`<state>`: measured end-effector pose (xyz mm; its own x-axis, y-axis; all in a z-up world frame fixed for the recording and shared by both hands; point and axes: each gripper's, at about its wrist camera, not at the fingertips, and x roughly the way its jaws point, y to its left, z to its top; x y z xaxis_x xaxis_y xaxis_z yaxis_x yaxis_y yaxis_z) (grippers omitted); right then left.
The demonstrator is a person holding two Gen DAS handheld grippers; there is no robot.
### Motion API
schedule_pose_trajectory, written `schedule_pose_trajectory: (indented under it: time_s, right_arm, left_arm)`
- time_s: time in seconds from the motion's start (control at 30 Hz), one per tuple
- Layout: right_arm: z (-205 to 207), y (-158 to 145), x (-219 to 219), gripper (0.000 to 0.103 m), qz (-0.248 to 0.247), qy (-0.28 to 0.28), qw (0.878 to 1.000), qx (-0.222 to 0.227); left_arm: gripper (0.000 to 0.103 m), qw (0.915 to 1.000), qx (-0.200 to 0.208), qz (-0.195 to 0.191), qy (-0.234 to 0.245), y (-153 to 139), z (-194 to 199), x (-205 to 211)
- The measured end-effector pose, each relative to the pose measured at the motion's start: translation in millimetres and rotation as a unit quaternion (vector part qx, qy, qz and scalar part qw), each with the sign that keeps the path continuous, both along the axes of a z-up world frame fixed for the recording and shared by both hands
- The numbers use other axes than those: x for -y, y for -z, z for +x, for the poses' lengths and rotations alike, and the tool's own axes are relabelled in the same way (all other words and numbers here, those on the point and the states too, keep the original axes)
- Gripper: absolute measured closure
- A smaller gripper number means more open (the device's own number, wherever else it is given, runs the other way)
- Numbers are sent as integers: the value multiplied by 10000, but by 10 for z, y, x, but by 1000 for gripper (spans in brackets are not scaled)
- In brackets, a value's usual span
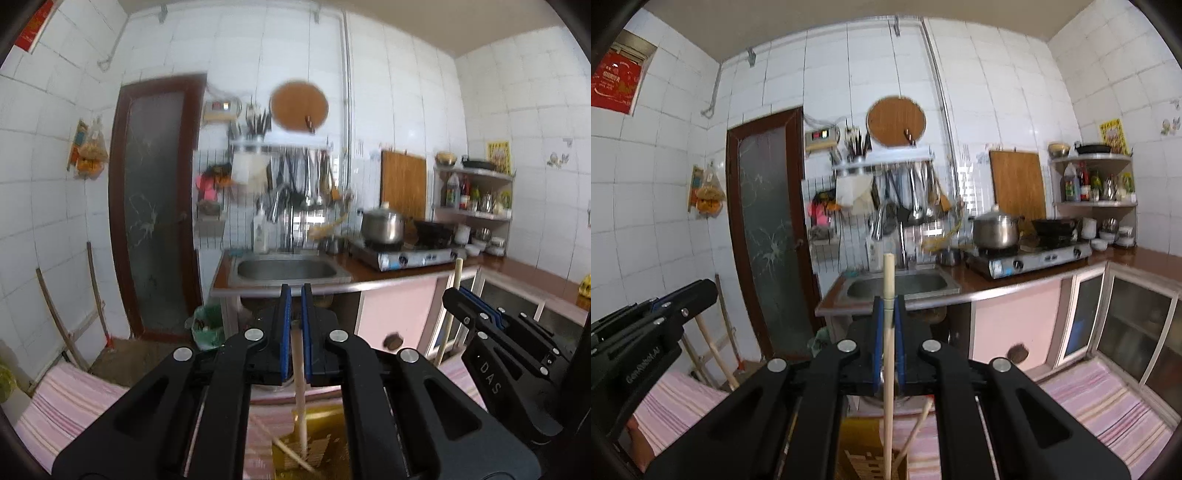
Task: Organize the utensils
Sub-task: 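Lower the left tool's chopstick into the holder while the right tool inserts its chopstick, then open both tools to release the chopsticks and lift away from the holder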
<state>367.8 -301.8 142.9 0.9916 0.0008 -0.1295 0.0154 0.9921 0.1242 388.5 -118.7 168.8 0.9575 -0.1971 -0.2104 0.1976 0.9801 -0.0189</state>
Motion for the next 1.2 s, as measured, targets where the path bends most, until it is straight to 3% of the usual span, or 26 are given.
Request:
schedule_pose_trajectory:
  time_s: [0.13, 0.27, 0.33, 0.4, 0.43, 0.47, 0.6, 0.83, 1.2]
  right_arm:
    - [75, 281, 48, 97, 9, 20, 9996, -293]
    - [45, 353, 120, 96, 3, 112, 9982, -584]
    - [18, 322, 152, 84, -41, 167, 9968, -786]
    - [-97, 271, 210, 41, -39, 265, 9955, -905]
    - [-178, 232, 241, 40, -38, 321, 9956, -882]
    - [-236, 194, 266, 40, -60, 371, 9955, -868]
    - [-517, 57, 325, 34, -99, 513, 9947, -886]
    - [-1024, 24, 190, 19, -298, 599, 9946, -795]
    - [-1543, 544, -75, 10, -409, 573, 9910, -1139]
  left_arm:
    - [99, 9995, -319, 19, -54, 299, 108, -73]
    - [99, 9980, -618, -103, -92, 375, 107, -211]
    - [93, 9964, -822, -193, -81, 351, 46, -297]
    - [65, 9950, -950, -266, -141, 307, -84, -384]
    - [39, 9949, -951, -281, -171, 283, -145, -412]
    - [25, 9957, -859, -249, -247, 240, -276, -456]
    - [5, 9968, -563, 152, -551, 143, -664, -521]
    - [5, 9962, -588, 211, -606, 163, -1202, -706]
    - [5, 9908, -1026, 231, -851, 689, -1521, -921]
